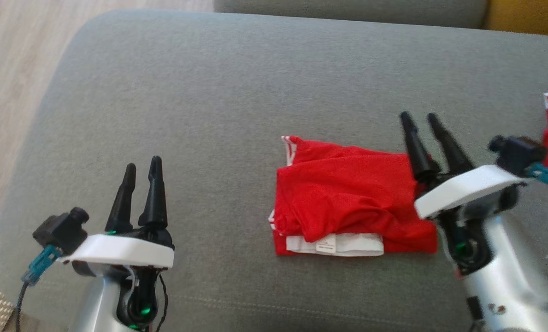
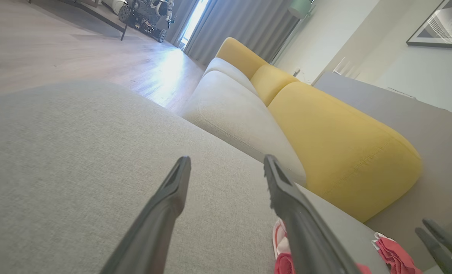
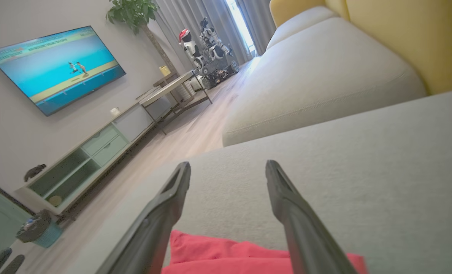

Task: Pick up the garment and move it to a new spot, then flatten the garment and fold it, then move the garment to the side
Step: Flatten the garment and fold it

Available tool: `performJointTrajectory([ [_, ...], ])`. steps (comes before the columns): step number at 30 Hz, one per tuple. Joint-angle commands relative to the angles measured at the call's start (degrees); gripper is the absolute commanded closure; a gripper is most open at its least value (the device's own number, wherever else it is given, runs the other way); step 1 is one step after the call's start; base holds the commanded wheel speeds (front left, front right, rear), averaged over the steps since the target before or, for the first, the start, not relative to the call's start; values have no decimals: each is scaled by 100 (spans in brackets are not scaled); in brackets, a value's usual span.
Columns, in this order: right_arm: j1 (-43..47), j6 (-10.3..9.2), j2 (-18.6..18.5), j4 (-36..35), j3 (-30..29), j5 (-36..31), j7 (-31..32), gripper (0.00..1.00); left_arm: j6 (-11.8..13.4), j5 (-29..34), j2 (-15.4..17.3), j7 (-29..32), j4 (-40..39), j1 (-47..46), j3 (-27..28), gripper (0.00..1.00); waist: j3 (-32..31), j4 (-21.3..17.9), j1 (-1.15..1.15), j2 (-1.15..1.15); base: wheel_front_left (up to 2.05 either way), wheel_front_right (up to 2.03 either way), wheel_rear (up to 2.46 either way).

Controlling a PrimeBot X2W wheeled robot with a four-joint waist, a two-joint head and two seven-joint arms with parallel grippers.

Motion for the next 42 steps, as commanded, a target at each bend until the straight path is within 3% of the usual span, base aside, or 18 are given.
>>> performJointTrajectory([
  [1, -73, -4, -62, -314, -5, -156, 77, 0, -12, 34, 49, -30, -220, -163, 228, 0, -38, -145, 0, 0, 0, 0, 0],
  [9, 397, -4, -425, -969, -705, -996, 337, 0, -18, -21, 49, -30, -464, -229, 256, 0, -70, -556, 0, 0, 0, 0, 0],
  [15, 897, -4, -738, -1252, -850, -1498, -123, 0, -22, -53, 49, -30, -631, -244, 258, 0, -69, -790, 0, 0, 0, 0, 0],
  [29, 1461, -4, -604, -823, -926, -2272, -1191, 0, -29, -23, 49, -30, -639, -149, 246, 0, -70, -1030, 0, 0, 0, 0, 0],
  [42, 1357, -4, -427, -499, -932, -2571, -1475, 0, -33, -41, 49, -30, -605, -102, 272, 0, -48, -1032, 0, 0, 0, 0, 0],
])
